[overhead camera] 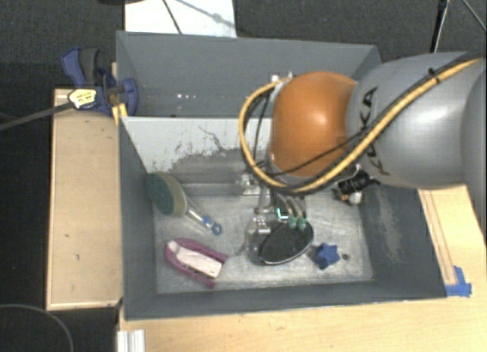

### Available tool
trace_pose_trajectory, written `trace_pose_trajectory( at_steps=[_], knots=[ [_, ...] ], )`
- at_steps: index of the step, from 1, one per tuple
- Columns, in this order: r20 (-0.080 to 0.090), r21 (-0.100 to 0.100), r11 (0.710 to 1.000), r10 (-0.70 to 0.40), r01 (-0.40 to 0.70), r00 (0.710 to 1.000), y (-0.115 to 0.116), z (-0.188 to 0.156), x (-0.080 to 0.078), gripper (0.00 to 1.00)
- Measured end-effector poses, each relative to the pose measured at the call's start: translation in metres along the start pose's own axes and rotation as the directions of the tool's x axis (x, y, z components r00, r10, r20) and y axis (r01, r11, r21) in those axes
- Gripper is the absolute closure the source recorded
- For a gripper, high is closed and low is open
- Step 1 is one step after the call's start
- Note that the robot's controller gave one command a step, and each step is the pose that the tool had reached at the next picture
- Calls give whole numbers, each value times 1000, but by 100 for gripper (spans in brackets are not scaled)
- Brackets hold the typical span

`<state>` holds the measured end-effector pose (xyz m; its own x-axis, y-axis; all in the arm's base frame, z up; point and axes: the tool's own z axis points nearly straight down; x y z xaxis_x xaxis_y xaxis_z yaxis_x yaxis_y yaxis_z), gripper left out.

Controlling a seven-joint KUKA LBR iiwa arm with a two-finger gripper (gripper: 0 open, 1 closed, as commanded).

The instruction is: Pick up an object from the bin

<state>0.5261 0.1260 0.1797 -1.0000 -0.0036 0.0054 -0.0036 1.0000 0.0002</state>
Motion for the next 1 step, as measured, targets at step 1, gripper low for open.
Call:
trace_pose_trajectory(
  at_steps=[1],
  knots=[
    [-1,2,998,56,-56,998,-61,106,3,0]
  ],
)
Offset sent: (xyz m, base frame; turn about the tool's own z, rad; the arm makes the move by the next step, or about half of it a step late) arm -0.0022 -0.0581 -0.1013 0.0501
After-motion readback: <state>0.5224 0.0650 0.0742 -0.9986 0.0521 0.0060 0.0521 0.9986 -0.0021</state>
